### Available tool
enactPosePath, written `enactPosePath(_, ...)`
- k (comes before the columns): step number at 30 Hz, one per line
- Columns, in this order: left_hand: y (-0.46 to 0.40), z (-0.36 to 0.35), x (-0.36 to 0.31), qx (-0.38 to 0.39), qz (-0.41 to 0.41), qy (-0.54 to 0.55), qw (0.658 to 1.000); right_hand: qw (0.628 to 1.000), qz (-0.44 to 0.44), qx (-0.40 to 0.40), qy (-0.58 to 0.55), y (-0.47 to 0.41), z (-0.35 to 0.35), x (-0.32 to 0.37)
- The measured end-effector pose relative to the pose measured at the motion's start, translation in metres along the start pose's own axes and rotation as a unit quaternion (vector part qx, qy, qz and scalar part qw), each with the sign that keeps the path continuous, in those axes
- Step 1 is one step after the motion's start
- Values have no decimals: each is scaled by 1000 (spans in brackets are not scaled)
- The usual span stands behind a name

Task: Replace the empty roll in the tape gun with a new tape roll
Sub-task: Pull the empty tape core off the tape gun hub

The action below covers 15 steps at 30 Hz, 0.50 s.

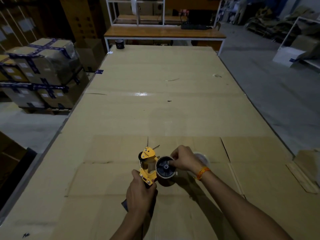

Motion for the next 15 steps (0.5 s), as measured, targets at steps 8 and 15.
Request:
enactPosePath(8,-8,-2,0,-13,-26,11,1000,999,14,-45,-21,3,1,-1)
enactPosePath(15,-10,-4,1,-13,-46,15,999,997,15,-59,-37,9,0,-1)
Point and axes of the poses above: each hand's wrist, its own y-axis away from the middle knuckle, its own z-axis out of the back of the hand, x = y × z, the point moved 8 cm from there along -y, towards the middle knuckle, and after that the axes turned 8 degrees about -x, right-handed, at the moved point
